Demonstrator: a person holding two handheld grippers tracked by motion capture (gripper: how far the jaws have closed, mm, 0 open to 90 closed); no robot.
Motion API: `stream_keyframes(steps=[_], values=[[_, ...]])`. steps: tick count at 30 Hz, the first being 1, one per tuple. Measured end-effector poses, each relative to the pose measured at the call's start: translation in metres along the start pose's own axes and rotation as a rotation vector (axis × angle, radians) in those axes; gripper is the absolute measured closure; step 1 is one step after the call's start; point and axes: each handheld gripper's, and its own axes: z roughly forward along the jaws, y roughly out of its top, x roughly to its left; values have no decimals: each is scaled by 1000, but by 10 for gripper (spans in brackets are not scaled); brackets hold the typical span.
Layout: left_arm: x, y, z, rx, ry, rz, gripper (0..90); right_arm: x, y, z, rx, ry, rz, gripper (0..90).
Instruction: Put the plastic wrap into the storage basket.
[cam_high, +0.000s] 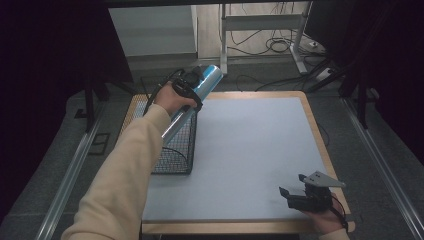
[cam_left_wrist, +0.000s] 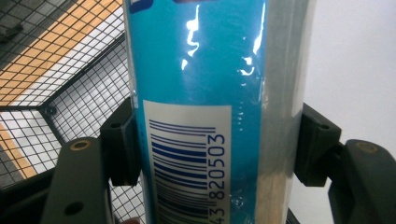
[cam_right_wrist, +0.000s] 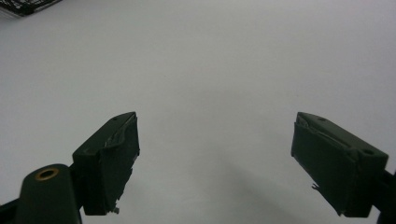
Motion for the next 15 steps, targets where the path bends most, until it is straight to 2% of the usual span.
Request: stream_keyframes(steps=[15], values=[[12, -2, 19, 20, 12, -26, 317, 0, -1, 1, 5, -3, 4, 156]])
